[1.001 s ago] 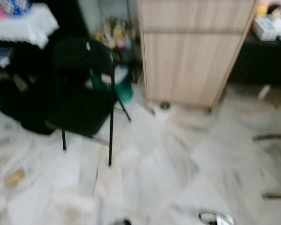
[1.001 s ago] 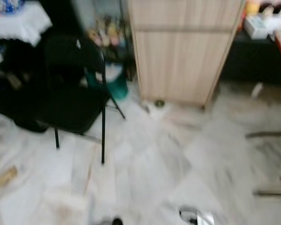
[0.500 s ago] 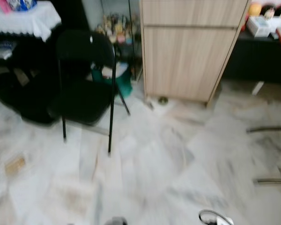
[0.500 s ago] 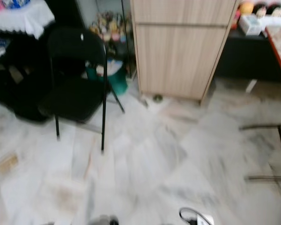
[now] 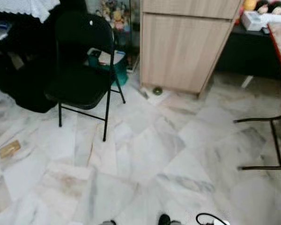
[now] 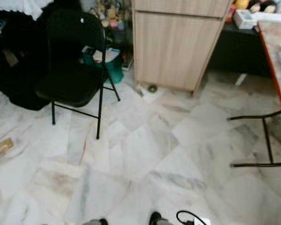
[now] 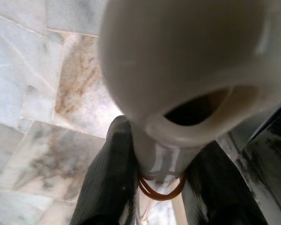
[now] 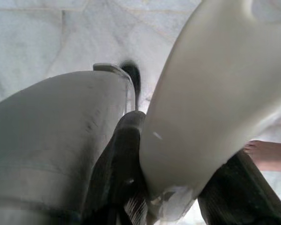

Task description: Sweep floor

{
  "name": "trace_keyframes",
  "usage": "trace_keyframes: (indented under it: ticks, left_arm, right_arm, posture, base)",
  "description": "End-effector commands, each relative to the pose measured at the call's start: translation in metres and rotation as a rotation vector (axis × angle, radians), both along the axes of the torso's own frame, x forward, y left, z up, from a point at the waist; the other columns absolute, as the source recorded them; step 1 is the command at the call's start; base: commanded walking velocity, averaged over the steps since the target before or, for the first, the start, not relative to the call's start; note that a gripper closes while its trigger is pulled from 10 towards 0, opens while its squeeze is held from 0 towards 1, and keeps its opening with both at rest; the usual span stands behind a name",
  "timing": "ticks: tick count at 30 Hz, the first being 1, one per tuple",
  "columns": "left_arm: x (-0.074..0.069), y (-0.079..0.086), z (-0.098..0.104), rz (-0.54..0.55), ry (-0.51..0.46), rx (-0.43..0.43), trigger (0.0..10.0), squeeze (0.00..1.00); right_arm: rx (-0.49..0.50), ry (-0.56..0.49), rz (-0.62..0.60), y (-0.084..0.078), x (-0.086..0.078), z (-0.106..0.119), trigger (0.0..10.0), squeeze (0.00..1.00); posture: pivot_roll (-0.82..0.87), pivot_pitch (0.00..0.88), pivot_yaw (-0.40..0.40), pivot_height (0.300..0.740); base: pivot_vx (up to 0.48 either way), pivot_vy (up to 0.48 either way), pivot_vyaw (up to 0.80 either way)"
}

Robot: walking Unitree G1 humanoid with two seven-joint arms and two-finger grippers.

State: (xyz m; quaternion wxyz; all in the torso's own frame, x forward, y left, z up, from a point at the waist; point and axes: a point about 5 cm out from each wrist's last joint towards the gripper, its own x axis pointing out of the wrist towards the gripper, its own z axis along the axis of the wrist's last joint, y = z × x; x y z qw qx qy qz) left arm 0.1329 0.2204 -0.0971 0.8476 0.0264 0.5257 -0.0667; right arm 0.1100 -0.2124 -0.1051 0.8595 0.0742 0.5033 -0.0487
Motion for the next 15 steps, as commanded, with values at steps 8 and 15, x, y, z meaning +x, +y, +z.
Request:
trace_keyframes:
  ticks: [8,15]
  left_arm:
    - [0.014,-0.033,0.0,0.028,-0.104,0.012,10.0,0.0]
    - [0.011,-0.041,-0.002,0.028,-0.098,0.017,10.0,0.0]
  right_arm:
    - [0.0,0.026,0.02,0.001,-0.002,-0.001,10.0,0.0]
    - [-0.009,0.026,0.043,0.001,-0.002,-0.001,10.0,0.0]
  posture:
    - [0.02,0.169,0.025,0.74]
    - [0.02,0.17,0.023,0.74]
  base:
    - [0.0,0.0,0.0]
    - [0.0,0.0,0.23]
